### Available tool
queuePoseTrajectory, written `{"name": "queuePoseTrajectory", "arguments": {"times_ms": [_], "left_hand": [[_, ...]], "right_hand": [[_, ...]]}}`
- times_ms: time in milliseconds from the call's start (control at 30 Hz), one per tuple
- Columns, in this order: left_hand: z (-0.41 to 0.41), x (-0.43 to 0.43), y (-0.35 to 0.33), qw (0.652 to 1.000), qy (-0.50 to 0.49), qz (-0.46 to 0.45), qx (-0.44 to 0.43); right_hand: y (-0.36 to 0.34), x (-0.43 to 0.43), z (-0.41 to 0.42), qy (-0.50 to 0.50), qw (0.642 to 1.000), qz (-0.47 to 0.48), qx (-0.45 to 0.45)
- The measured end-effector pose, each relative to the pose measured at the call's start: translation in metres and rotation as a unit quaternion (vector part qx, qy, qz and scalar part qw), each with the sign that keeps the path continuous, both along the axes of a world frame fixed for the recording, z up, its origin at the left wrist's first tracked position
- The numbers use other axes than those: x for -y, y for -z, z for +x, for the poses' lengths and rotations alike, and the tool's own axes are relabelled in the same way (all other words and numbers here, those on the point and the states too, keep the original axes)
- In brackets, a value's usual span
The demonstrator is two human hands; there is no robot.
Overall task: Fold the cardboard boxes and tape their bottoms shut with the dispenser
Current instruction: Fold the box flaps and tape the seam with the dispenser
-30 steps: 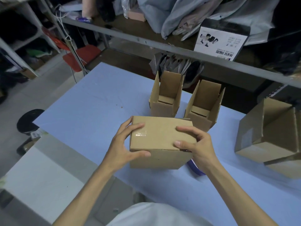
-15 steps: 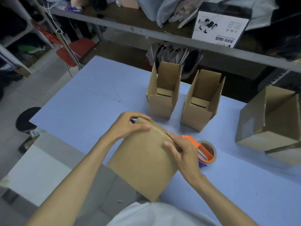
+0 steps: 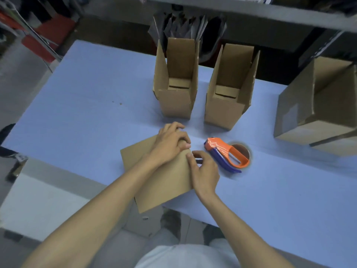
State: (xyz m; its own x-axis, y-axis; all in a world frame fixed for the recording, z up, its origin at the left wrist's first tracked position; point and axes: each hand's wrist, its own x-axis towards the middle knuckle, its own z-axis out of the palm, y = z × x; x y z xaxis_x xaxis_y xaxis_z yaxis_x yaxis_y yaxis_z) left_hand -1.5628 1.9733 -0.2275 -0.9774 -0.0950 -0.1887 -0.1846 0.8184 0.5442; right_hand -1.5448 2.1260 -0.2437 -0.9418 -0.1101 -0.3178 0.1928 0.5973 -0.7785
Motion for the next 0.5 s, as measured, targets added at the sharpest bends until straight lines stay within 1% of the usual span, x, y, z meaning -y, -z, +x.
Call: {"name": "queuePoseTrajectory", "arguments": {"times_ms": [67,167,267,333,400,467,500], "left_hand": [[0.003,-0.002,0.002,0.999,-0.023,0.020,-0.013],[-0.002,-0.005,0.003,0.998,-0.017,0.057,-0.027],[-0.011,-0.005,0.005,0.995,0.036,0.085,-0.024],[-0.019,-0.009,0.003,0.993,0.080,0.089,-0.009],[-0.024,-0.013,0.000,0.991,0.098,0.090,-0.007],[-0.021,-0.016,-0.003,0.993,0.074,0.089,-0.028],[-0.016,-0.019,-0.003,0.995,0.040,0.075,-0.048]], "right_hand": [[-0.001,0.004,-0.006,0.012,1.000,-0.007,-0.001],[0.002,0.006,-0.008,0.014,1.000,-0.015,-0.017],[0.005,-0.001,0.002,0.019,1.000,-0.011,-0.021],[0.006,-0.008,0.011,0.031,0.999,-0.002,-0.021],[0.005,-0.016,0.017,0.037,0.999,0.000,-0.025],[0.002,-0.022,0.023,0.020,1.000,-0.003,-0.023],[0.002,-0.025,0.026,0.007,1.000,-0.013,-0.019]]}}
